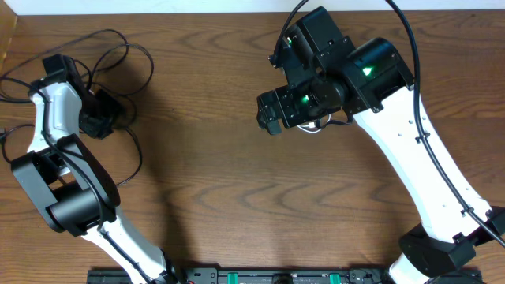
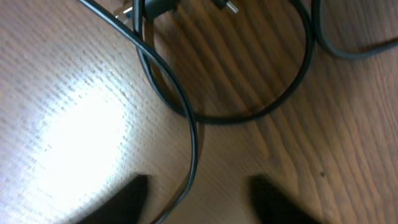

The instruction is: Untangle cables

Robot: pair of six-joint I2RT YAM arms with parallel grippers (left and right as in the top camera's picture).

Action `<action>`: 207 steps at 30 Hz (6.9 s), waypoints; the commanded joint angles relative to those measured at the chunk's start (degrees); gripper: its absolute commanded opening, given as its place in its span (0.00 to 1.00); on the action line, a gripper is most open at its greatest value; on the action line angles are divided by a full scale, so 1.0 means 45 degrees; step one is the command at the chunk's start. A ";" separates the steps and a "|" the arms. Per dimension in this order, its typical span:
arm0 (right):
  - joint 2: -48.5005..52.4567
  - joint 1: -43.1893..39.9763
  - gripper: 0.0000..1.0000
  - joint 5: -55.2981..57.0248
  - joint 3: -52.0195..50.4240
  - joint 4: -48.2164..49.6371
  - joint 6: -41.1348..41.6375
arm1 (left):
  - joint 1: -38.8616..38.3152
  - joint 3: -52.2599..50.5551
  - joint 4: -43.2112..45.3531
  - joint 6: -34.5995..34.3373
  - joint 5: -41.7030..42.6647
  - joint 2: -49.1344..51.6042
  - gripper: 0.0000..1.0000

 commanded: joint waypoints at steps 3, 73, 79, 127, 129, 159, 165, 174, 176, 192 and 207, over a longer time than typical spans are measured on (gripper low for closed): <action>0.0039 0.0083 0.98 -0.0073 0.0000 0.0024 -0.0063 | 0.0044 0.0243 -0.0777 0.0000 0.0063 0.0044 0.92; 0.0044 0.0083 0.97 -0.0024 0.0000 -0.0350 -0.0063 | 0.0559 0.2623 0.2016 0.4245 -0.2006 0.3570 0.67; 0.0044 0.0083 0.97 -0.0024 0.0000 -0.0350 -0.0068 | 0.0559 0.2608 0.2050 0.4231 -0.1132 0.3570 0.32; 0.0049 0.0083 0.97 0.0452 0.0000 -0.0631 -0.0063 | 0.0923 0.3614 0.1462 0.0345 -0.0602 0.3594 0.92; 0.0049 0.0083 0.97 0.0452 0.0000 -0.0588 -0.0063 | 0.0923 0.3614 0.1457 0.0204 -0.0602 0.3623 0.90; 0.0049 0.0083 0.97 0.0452 0.0000 -0.1039 -0.0063 | 0.0185 0.4818 0.4347 -0.0690 0.2871 0.4653 0.29; 0.0049 0.0083 0.97 0.0457 0.0000 -0.1035 -0.0063 | 0.0423 0.5955 0.2788 -0.0544 0.2506 0.3915 0.79; 0.0044 -0.0034 0.99 0.0967 0.0000 -0.0146 0.0651 | 0.0704 0.5984 0.0301 -0.0563 0.2759 0.0568 0.81; 0.0034 -0.0165 0.99 0.0918 0.0000 0.0112 0.0971 | 0.0442 0.5984 -0.0447 -0.0554 0.2982 -0.0180 0.81; -0.0908 -0.1350 0.99 0.0855 0.0005 -0.2696 0.0350 | -0.0685 0.5537 -0.5974 -0.1919 -0.1326 -0.2268 0.90; -0.1054 -0.1180 0.99 0.0534 0.0005 -0.1928 0.0311 | -0.1243 -0.0311 -0.4498 -0.0529 -0.2045 -0.2254 0.85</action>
